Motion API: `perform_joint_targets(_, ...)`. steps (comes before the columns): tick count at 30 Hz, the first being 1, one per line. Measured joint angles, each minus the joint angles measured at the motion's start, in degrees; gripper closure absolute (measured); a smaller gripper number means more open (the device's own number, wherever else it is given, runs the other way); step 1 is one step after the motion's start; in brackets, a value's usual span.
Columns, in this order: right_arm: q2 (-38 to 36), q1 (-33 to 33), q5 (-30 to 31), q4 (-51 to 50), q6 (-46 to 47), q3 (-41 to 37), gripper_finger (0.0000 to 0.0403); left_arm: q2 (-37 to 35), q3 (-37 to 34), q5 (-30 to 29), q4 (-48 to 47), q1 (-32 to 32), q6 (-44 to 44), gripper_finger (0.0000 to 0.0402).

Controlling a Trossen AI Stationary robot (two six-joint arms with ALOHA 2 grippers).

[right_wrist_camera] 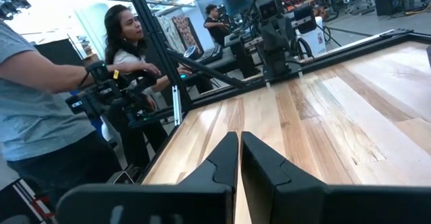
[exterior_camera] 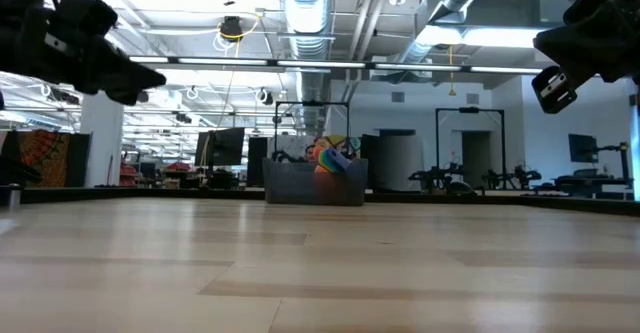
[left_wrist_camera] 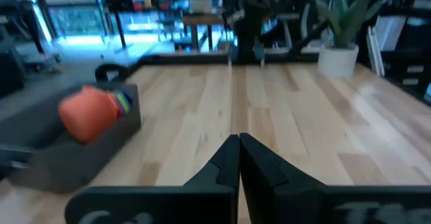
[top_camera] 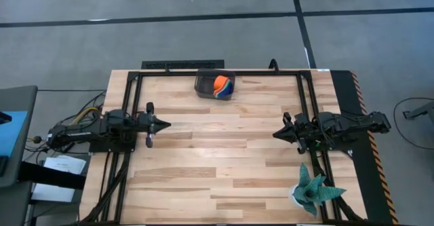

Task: Nest measuring cups in basket
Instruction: Return to Home Position

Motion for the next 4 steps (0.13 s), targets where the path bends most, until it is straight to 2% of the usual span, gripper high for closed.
perform_joint_targets(4,0.0,0.0,0.0,0.0,0.0,0.0,0.0358,-0.1,0.0,0.1,-0.9,0.0,0.0,0.0401)
